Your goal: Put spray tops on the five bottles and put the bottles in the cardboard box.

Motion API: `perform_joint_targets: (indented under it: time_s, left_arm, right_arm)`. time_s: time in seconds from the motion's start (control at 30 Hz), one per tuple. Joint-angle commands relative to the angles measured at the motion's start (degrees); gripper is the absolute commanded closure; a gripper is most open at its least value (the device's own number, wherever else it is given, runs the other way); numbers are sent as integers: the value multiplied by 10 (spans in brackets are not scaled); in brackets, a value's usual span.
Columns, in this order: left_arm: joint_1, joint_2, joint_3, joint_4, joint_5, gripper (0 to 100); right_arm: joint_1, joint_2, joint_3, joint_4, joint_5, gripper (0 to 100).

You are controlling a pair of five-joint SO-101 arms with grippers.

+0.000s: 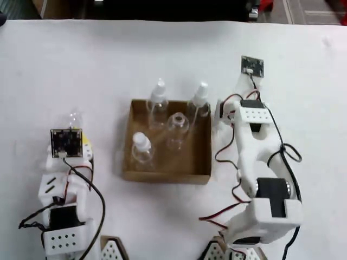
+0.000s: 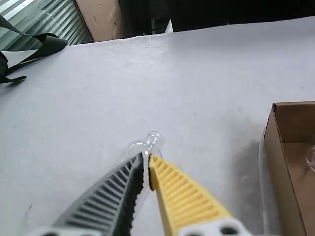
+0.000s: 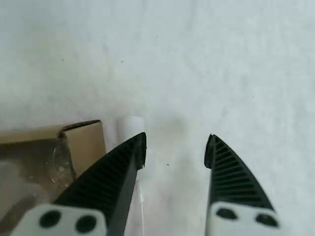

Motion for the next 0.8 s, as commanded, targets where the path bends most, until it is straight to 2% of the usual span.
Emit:
perform_joint_targets:
  time_s: [0.0,0.77]
  left_arm:
    - [6,-11,-6,-14,-8,975]
    - [6,-11,-6,-14,-8,975]
  right_arm:
    - [-9,7,-7,-9,-6,826]
    - [-26,-2,-6,15,-7,826]
